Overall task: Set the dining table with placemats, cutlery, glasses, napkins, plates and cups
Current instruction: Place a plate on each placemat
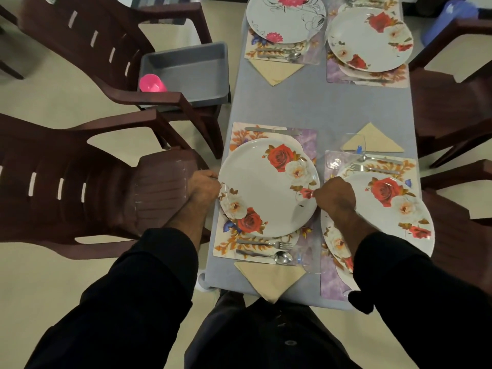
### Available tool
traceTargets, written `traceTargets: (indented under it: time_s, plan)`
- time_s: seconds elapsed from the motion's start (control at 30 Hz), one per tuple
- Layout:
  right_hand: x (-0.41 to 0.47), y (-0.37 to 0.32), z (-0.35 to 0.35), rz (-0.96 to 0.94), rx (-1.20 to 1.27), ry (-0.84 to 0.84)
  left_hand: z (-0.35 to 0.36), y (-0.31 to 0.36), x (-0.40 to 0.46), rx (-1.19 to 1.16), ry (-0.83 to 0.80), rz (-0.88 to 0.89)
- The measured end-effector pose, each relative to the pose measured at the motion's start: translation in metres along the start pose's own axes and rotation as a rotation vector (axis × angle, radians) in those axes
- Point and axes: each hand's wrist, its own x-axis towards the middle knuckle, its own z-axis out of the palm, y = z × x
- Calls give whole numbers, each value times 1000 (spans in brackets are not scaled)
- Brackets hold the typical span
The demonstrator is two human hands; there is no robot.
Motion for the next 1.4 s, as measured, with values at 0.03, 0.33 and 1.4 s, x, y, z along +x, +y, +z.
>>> traceTargets:
  time_s: [0.03,0.33,1.4]
  plan:
    - [1,-2,-1,2,-2,6,1,-4,0,-12,8,2]
    - [2,-2,-1,8,-28,2,2,-4,-6,-13,42,-19]
    - [-373,-286,242,-894,-708,-112,-316,-374,-151,-177,376,-119]
